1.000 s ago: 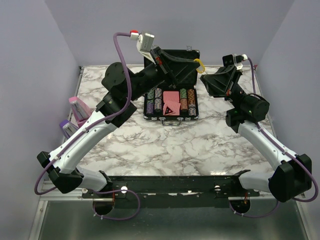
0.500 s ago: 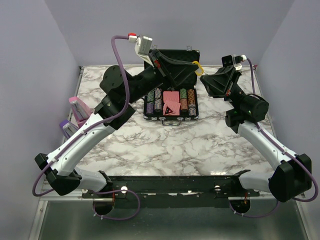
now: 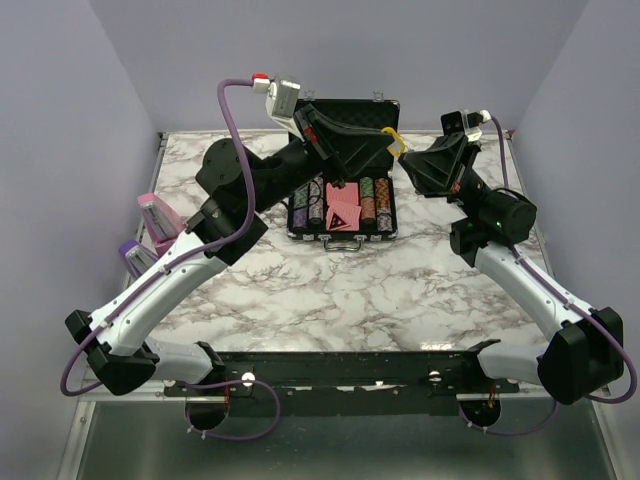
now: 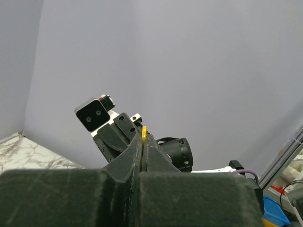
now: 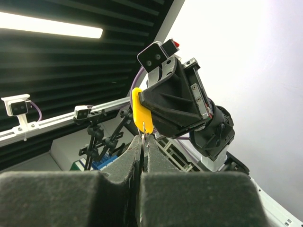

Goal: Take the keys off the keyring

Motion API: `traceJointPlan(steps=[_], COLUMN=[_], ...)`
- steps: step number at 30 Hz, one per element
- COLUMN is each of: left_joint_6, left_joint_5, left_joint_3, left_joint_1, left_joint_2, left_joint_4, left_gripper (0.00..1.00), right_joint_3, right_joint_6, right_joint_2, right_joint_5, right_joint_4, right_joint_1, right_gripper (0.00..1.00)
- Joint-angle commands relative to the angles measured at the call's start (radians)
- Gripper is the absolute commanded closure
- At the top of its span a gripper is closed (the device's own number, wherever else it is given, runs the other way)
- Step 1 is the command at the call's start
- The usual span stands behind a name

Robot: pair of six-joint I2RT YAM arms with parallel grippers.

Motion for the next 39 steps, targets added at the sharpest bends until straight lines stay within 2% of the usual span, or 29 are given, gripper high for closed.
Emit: traceJointPlan(steps=[1,2,10,13,16,17,19,20,23,25,28,33,39], left_joint_6=[0.014,0.017,0.034,0.040,0.048,0.052,0.063,0.066,0.085,0.111,0.147,0.203,0.224], left_joint_5=[-0.019,-0.022,-0.039,-0.044,-0.055,-0.056,-0.059,-0.064,-0.070,-0.069,-0.058,-0.027,-0.004], left_joint_3=[-0.017,-0.023,-0.086,-0.120,-0.160,-0.177,-0.218,-0.245,-0.330,-0.362,-0.376,-0.332,-0.240], left_joint_1=[-0.009,-0.010,-0.018,-0.020,-0.021,-0.021,-0.024,-0.024,-0.024,-0.026,-0.026,-0.026,-0.026], left_joint_2=[-0.038,-0.044,-0.091,-0.117,-0.159,-0.176,-0.228,-0.258,-0.349,-0.407,-0.476,-0.521,-0.517], left_joint_4=[0.027,0.028,0.028,0.027,0.014,0.005,-0.019,-0.033,-0.087,-0.159,-0.294,-0.510,-0.645], left_gripper=[1.00,1.00,0.99,0.87,0.66,0.56,0.42,0.34,0.22,0.20,0.19,0.20,0.26], right_joint_3=[-0.007,-0.007,-0.004,0.009,0.046,0.062,0.107,0.141,0.251,0.351,0.422,0.437,0.448], right_joint_6=[0.050,0.047,-0.011,-0.056,-0.146,-0.187,-0.316,-0.431,-0.792,-1.033,-1.299,-1.485,-1.627], right_joint_2=[-0.022,-0.023,-0.045,-0.056,-0.074,-0.082,-0.100,-0.109,-0.142,-0.149,-0.152,-0.151,-0.137], right_joint_5=[-0.013,-0.015,-0.057,-0.100,-0.177,-0.208,-0.284,-0.326,-0.410,-0.446,-0.481,-0.548,-0.567], right_joint_4=[0.202,0.198,0.117,0.052,-0.085,-0.141,-0.327,-0.435,-0.870,-1.180,-1.469,-1.666,-1.810], right_joint_1=[0.005,0.004,0.004,0.005,0.005,0.004,0.005,0.004,0.004,0.005,0.005,0.005,0.011], right_gripper=[0.96,0.99,0.99,0.99,0.99,0.99,0.99,0.99,0.99,0.99,0.99,0.99,0.99])
